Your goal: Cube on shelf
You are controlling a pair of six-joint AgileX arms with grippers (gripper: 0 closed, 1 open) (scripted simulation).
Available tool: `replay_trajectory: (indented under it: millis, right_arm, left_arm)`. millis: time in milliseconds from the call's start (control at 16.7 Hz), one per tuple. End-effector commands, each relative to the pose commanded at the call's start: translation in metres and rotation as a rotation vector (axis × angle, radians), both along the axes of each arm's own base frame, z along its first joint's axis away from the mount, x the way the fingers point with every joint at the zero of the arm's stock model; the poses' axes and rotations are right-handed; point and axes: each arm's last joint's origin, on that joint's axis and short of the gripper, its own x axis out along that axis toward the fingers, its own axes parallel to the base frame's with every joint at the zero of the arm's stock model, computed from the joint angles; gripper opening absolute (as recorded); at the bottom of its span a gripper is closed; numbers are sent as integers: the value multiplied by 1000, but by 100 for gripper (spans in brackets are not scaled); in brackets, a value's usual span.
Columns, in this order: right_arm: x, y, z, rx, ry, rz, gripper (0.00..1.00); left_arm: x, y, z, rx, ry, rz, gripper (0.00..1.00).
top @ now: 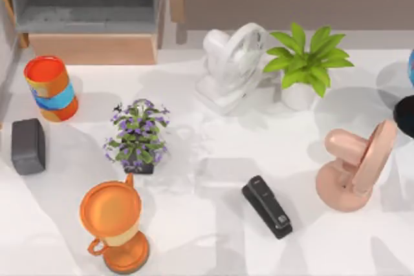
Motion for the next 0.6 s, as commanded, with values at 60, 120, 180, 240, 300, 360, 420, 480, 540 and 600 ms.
replay_trajectory:
  millis: [60,120,180,240,300,360,420,480,540,600]
  right_arm:
    - [0,0,0,0,0,0,100]
    - [0,0,0,0,0,0,100]
    - [0,0,0,0,0,0,100]
    - [0,0,0,0,0,0,100]
    - [0,0,0,0,0,0,100]
    - [0,0,0,0,0,0,100]
    - [0,0,0,0,0,0,100]
    - [0,0,0,0,0,0,100]
    - [0,0,0,0,0,0,100]
    - [0,0,0,0,0,0,100]
  left_arm:
    - [6,-12,-2,-41,54,13,100]
    - [10,-23,-4,-78,108,27,100]
    - [14,-34,-7,-109,161,42,100]
    - [17,-43,-10,-136,212,56,100]
    - [19,-50,-14,-158,258,71,100]
    - [21,-56,-18,-175,300,85,100]
    - [22,-60,-22,-189,336,98,100]
    - [23,-63,-25,-199,363,108,100]
    - [23,-65,-27,-204,378,114,100]
    - [24,-65,-28,-206,383,116,100]
